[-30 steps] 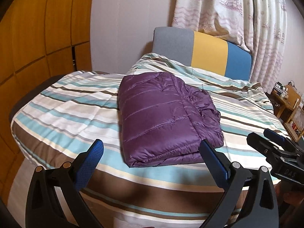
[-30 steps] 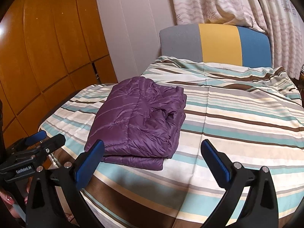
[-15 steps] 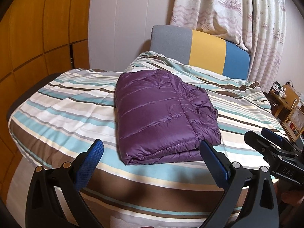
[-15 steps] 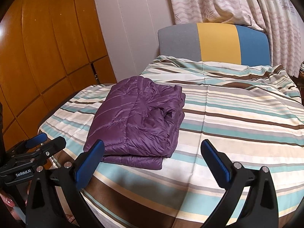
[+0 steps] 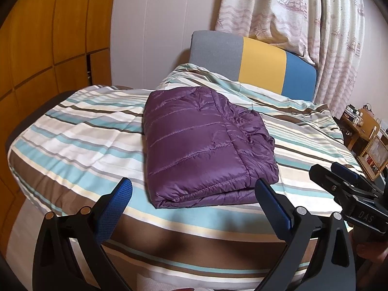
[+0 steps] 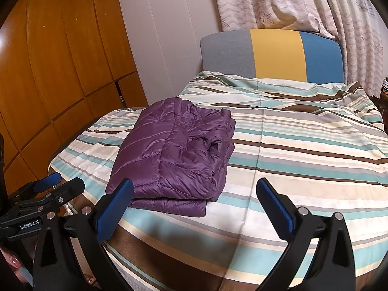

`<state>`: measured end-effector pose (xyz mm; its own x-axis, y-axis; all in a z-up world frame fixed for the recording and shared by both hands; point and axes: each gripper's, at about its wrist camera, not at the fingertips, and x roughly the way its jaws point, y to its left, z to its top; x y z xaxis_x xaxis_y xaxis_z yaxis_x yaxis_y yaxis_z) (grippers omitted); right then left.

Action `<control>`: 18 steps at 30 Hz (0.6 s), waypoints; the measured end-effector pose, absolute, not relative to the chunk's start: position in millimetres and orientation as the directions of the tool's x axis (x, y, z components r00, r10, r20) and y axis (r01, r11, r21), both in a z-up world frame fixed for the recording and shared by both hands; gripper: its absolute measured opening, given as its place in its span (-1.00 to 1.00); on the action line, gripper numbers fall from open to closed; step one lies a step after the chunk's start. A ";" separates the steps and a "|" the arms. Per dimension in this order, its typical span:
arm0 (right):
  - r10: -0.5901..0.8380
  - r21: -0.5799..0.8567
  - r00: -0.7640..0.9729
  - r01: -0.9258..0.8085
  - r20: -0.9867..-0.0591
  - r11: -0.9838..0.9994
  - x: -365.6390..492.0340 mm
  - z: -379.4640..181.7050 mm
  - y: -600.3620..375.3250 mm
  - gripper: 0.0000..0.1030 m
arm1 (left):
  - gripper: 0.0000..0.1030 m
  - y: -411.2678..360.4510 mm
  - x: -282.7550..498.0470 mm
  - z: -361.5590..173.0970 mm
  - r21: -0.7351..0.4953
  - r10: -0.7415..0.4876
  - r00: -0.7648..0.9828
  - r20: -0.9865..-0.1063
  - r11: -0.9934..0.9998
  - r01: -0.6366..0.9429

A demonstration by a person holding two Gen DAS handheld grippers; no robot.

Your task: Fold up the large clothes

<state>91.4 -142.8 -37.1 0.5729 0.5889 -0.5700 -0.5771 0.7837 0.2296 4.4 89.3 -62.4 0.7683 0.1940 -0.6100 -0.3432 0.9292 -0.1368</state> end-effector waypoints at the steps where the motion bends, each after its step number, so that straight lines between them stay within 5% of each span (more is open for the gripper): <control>1: 0.590 0.231 0.572 -0.578 -0.570 0.783 91.4 -37.3 -142.5 0.96 | 0.94 89.3 4.4 -62.8 -0.135 0.197 0.766 -0.611 0.928 -0.346; 18: 0.586 0.230 0.567 -0.576 -0.579 0.784 91.9 -38.6 -143.0 0.96 | 0.94 94.8 7.7 -70.2 -0.189 0.154 0.747 -0.646 0.917 -0.352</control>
